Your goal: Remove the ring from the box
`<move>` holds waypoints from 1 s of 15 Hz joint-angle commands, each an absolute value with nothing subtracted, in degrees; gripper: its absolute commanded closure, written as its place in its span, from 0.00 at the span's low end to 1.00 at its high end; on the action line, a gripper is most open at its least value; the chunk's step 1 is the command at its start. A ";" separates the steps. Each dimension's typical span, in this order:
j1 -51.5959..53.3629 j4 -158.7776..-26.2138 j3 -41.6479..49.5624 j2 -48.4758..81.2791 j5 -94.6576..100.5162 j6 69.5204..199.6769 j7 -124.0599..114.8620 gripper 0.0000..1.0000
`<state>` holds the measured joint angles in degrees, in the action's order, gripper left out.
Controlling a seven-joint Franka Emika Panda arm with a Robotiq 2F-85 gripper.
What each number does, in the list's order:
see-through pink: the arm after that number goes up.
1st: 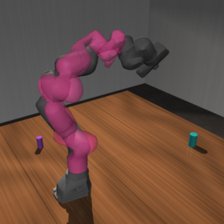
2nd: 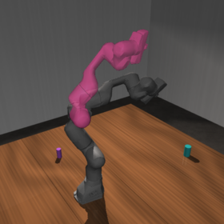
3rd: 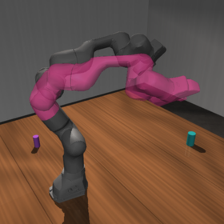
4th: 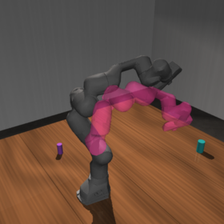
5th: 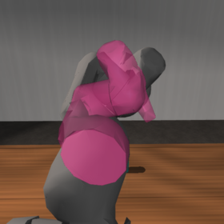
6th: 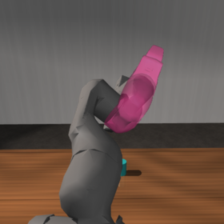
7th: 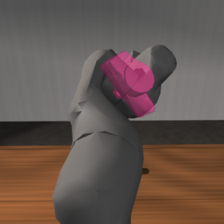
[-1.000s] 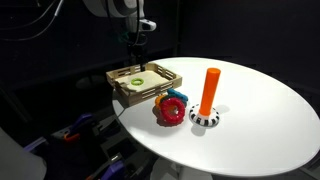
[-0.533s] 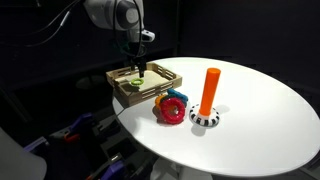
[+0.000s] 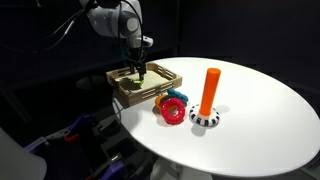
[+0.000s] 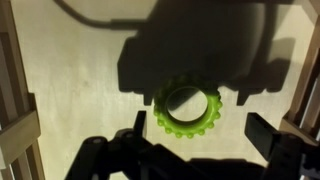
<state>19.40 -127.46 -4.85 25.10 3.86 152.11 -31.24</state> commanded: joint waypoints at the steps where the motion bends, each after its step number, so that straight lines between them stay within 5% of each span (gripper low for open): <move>1: 21.66 -125.50 -2.46 27.18 4.86 153.65 -31.99 0.00; 13: 22.88 -125.38 -1.01 29.85 2.68 158.61 -31.14 0.00; 14: 22.91 -125.42 -0.94 29.87 2.64 158.76 -31.12 0.04; 15: 22.93 -125.48 -0.89 29.84 2.61 158.92 -31.08 0.24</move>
<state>22.35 -126.02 -1.58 29.44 3.70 158.15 -31.30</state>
